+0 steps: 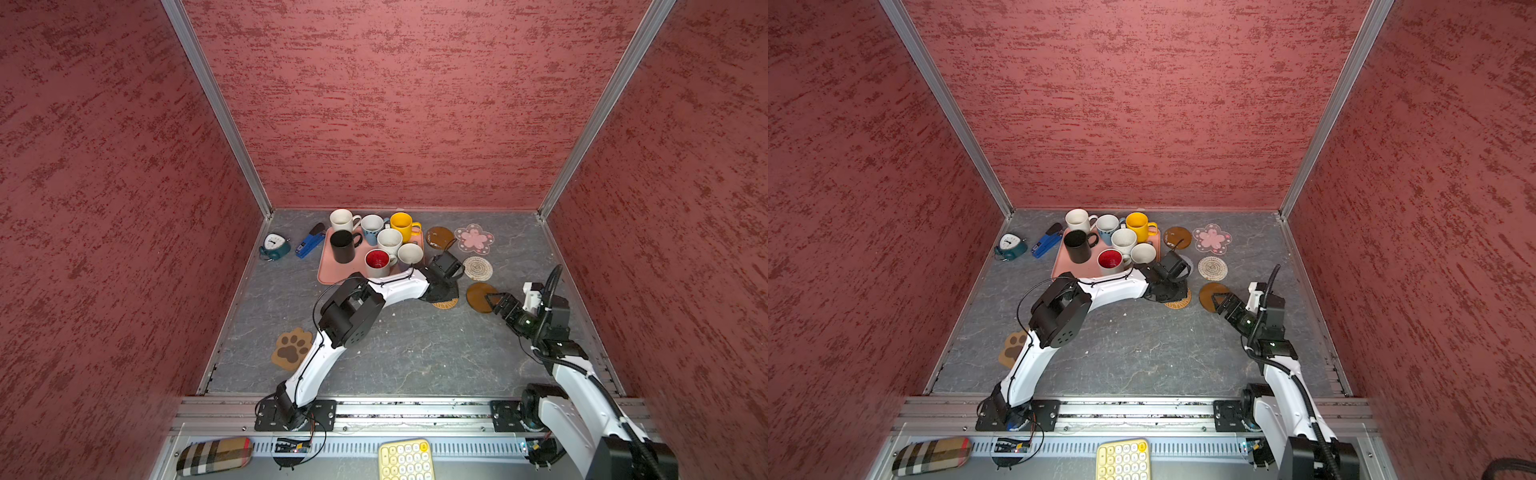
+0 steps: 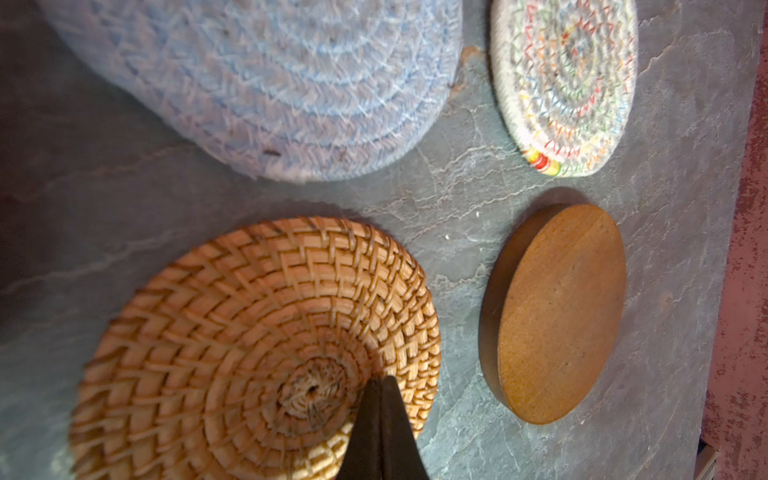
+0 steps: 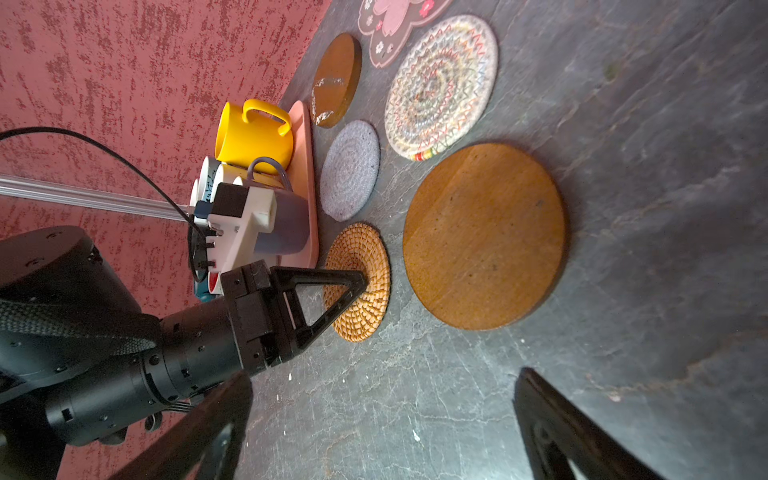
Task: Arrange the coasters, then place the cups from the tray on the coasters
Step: 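Push the rattan coaster with the left gripper toward the blue-grey coaster, then lift the left gripper up from the rattan coaster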
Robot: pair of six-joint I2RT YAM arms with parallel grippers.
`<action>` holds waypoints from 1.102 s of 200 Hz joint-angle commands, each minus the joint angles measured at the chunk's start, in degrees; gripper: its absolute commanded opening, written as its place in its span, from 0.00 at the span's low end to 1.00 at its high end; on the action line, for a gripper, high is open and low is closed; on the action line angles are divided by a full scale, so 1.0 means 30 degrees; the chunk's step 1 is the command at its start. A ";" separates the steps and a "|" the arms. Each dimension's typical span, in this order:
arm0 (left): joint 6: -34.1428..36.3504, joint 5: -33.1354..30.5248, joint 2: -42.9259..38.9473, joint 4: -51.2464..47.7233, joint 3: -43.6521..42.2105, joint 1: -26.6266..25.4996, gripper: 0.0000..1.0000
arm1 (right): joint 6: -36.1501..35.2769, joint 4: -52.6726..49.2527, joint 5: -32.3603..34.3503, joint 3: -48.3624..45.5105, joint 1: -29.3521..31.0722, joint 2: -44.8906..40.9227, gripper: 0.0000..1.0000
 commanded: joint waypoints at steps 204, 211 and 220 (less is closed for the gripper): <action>0.2905 -0.4012 -0.6866 -0.0125 -0.1716 -0.0596 0.60 | -0.0495 -0.4793 0.2487 0.1869 -0.0149 -0.3274 0.96; 0.3052 -0.4304 -0.7637 -0.0022 -0.2277 -0.0575 0.63 | -0.0397 -0.4819 0.2425 0.1854 -0.0157 -0.3317 0.94; 0.3188 -0.4678 -0.8552 0.0023 -0.2971 -0.0594 0.68 | -0.0403 -0.5101 0.2681 0.2006 -0.0045 -0.3454 0.93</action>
